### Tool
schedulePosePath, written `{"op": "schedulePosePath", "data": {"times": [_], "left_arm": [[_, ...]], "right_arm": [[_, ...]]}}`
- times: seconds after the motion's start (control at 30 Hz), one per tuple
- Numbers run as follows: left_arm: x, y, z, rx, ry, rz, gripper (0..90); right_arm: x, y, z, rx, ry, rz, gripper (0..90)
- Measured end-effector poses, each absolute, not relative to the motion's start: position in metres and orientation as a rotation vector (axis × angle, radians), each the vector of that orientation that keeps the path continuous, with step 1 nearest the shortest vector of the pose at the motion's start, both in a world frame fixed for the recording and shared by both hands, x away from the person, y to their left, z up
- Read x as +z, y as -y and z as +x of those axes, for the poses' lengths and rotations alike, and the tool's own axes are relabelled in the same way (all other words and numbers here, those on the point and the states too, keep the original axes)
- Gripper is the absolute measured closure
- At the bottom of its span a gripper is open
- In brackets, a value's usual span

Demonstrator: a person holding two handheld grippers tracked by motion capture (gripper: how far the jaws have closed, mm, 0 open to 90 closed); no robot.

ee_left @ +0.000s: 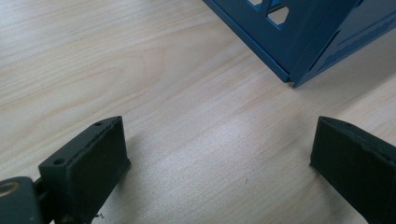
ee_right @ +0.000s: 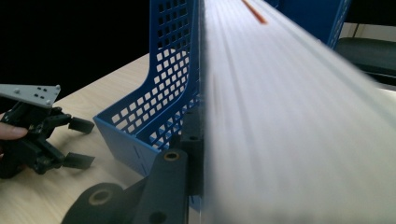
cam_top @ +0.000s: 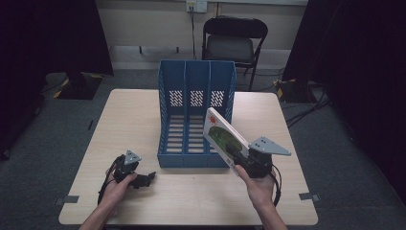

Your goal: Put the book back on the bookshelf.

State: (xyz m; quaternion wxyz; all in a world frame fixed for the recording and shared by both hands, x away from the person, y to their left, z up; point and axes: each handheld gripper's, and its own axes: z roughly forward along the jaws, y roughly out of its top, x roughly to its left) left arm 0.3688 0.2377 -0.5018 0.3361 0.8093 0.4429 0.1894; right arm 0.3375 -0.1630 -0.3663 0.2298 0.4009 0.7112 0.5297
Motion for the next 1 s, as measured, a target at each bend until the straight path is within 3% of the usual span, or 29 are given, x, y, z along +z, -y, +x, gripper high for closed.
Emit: {"op": "schedulePosePath", "data": {"times": [1.0], "left_arm": [[-0.502, -0.238, 0.369, 0.499, -1.152, 2.118, 3.3]], "right_arm": [[-0.373, 0.144, 0.395, 1.287, -1.796, 1.294, 76.4]]}}
